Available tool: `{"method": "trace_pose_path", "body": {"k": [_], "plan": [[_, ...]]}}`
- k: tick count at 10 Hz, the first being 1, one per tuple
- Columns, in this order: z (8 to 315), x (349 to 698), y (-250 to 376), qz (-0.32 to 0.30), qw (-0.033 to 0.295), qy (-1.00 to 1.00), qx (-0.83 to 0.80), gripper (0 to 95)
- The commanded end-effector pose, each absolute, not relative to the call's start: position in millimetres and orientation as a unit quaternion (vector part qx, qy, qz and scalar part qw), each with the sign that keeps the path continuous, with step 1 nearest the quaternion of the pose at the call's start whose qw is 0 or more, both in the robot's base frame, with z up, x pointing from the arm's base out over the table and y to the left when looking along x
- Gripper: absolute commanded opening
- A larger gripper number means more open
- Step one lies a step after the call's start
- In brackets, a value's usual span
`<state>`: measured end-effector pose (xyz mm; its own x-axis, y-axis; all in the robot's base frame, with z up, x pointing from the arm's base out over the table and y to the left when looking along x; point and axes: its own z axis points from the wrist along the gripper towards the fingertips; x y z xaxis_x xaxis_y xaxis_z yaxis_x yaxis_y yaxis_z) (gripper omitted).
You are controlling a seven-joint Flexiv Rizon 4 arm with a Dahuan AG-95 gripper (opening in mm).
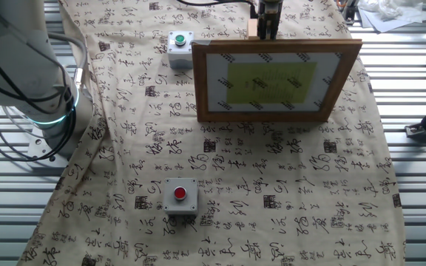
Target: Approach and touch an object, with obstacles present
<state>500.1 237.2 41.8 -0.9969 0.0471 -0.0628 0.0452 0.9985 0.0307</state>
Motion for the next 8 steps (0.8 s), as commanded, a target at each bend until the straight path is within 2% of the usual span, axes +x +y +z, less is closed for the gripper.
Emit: {"method": "trace_pose_path", "body": {"k": [1, 8], "plan": [[41.9, 500.4, 237.1, 0.014, 0.032, 0.999, 0.024, 0.0], [44.2, 505.5, 241.0, 0.015, 0.032, 0.999, 0.026, 0.0]]}}
